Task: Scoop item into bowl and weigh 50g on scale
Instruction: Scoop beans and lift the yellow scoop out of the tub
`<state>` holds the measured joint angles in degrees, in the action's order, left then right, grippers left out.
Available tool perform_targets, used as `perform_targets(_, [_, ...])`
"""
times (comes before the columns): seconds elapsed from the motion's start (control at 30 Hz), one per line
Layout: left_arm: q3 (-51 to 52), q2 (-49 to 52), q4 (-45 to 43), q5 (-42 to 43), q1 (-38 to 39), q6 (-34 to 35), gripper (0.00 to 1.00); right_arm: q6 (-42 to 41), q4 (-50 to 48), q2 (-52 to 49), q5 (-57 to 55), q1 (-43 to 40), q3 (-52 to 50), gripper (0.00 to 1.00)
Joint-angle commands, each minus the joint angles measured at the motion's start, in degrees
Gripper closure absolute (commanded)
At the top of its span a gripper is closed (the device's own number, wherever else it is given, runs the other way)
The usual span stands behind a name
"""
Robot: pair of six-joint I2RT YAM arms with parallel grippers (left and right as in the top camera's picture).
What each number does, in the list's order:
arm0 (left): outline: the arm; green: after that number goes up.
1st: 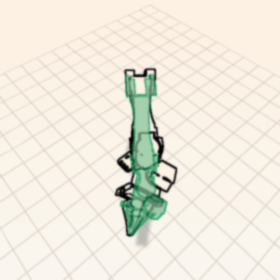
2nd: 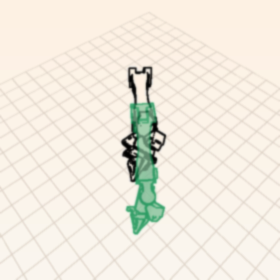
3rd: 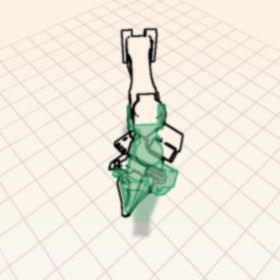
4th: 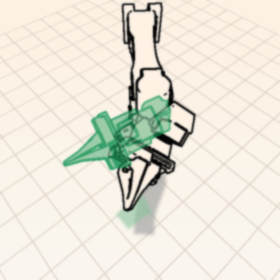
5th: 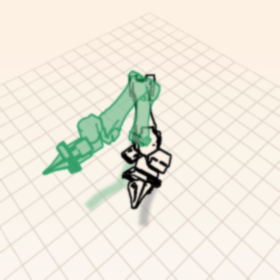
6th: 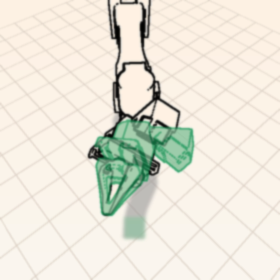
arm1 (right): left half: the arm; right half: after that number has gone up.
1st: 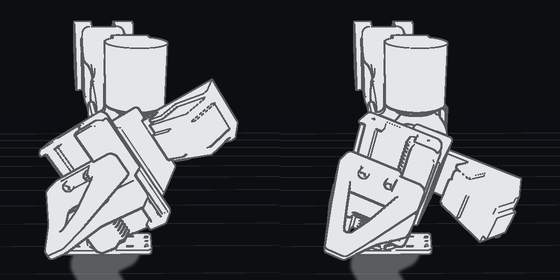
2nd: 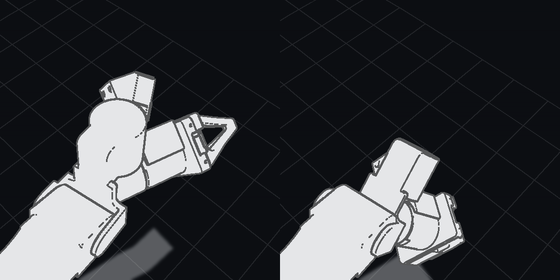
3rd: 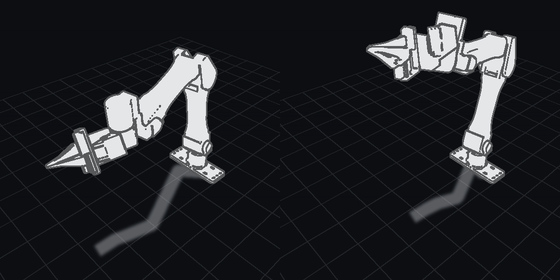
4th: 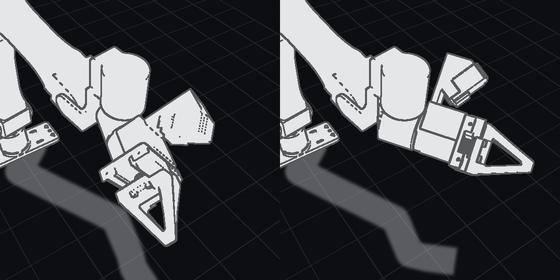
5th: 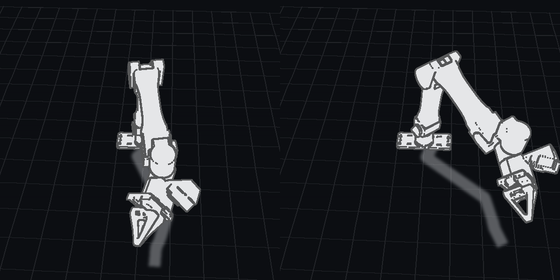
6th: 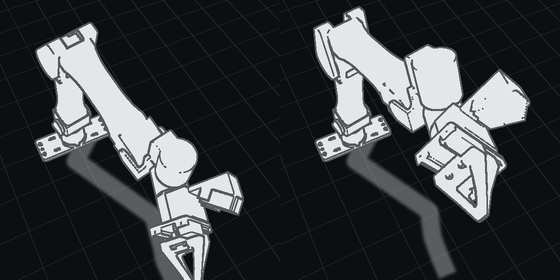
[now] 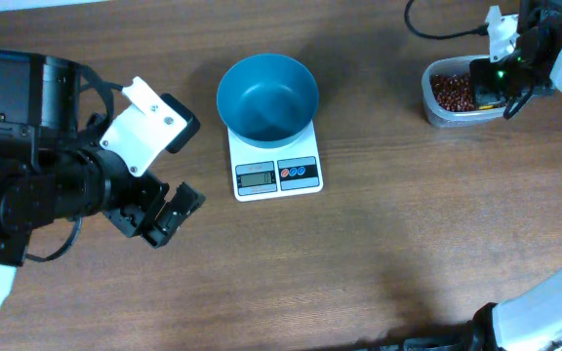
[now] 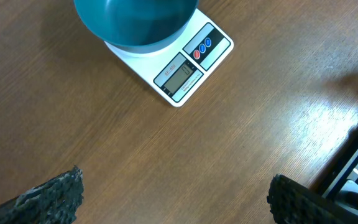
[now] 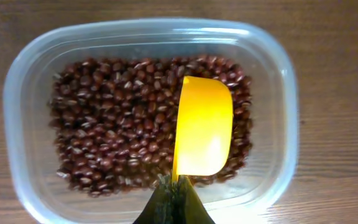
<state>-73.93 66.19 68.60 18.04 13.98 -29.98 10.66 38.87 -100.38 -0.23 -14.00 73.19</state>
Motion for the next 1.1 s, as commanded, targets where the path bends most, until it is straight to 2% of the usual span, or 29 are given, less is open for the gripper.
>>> perform_targets(0.0, [0.3, -0.3, 0.0, 0.6, 0.2, 0.1, 0.01, -5.8, 0.4, -0.8, 13.0, -0.7, 1.0, 0.96])
perform_targets(0.2, [0.3, -0.3, 0.0, 0.6, 0.2, 0.1, 0.01, -12.8, 0.6, -0.8, 14.7, -3.4, 1.0, 0.96])
perform_targets(0.53, [0.3, -0.3, 0.0, 0.6, 0.2, 0.1, 0.01, -14.4, 3.1, -0.8, 33.7, -15.0, 1.0, 0.96])
perform_targets(1.07, [0.3, -0.3, 0.1, 0.6, 0.2, 0.1, 0.01, -14.3, 7.9, -1.2, 50.3, -27.5, 1.0, 0.96])
